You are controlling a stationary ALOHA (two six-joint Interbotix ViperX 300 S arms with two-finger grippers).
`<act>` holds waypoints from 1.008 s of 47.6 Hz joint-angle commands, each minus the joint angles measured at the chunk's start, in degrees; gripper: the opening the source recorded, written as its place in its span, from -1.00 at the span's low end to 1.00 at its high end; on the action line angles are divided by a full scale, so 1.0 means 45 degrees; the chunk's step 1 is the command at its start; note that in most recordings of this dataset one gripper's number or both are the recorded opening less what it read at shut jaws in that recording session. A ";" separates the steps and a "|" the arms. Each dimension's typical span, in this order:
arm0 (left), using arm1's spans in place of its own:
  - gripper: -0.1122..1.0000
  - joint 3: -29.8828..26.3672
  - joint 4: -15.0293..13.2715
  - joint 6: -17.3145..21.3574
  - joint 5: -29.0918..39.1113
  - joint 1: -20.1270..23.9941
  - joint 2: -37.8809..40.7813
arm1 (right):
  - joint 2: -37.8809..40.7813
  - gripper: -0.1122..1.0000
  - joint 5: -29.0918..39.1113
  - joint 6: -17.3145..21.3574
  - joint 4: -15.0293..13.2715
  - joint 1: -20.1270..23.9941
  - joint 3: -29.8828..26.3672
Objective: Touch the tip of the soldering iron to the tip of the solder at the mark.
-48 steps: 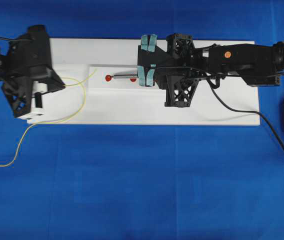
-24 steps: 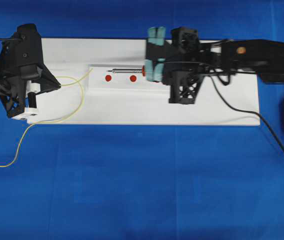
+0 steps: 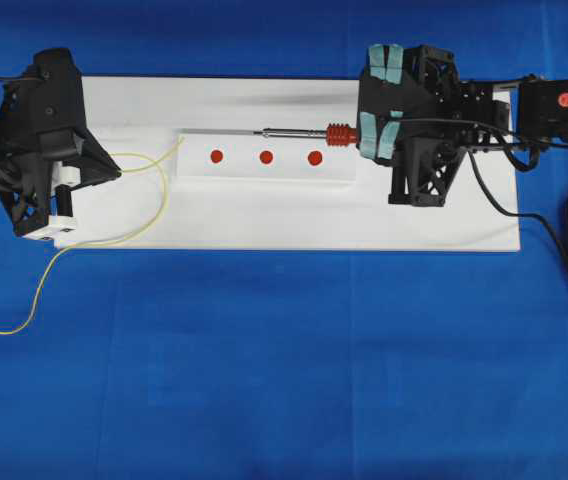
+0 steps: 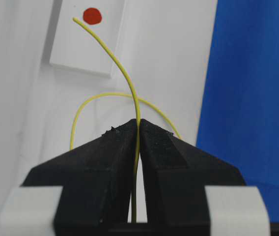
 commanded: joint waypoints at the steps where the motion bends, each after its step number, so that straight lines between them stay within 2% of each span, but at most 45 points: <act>1: -0.76 -0.0410 -0.0020 -0.0020 -0.0234 -0.0039 0.0215 | -0.0371 -0.68 -0.0117 0.0020 -0.0020 -0.0020 -0.0059; 9: -0.76 -0.1270 -0.0020 0.0059 -0.0449 -0.0039 0.1465 | -0.0547 -0.68 -0.0117 0.0020 -0.0020 -0.0039 0.0117; 28: -0.76 -0.4141 -0.0020 0.0215 -0.0352 -0.0410 0.5801 | -0.1016 -0.68 -0.0117 0.0020 -0.0039 -0.0137 0.0586; 36: -0.76 -0.4531 -0.0020 0.0156 -0.0039 -0.0410 0.6602 | -0.1074 -0.68 -0.0117 0.0020 -0.0020 -0.0137 0.0684; 48: -0.76 -0.4551 -0.0020 0.0137 0.0000 -0.0391 0.6699 | -0.1094 -0.68 -0.0254 0.0020 -0.0020 -0.0117 0.0820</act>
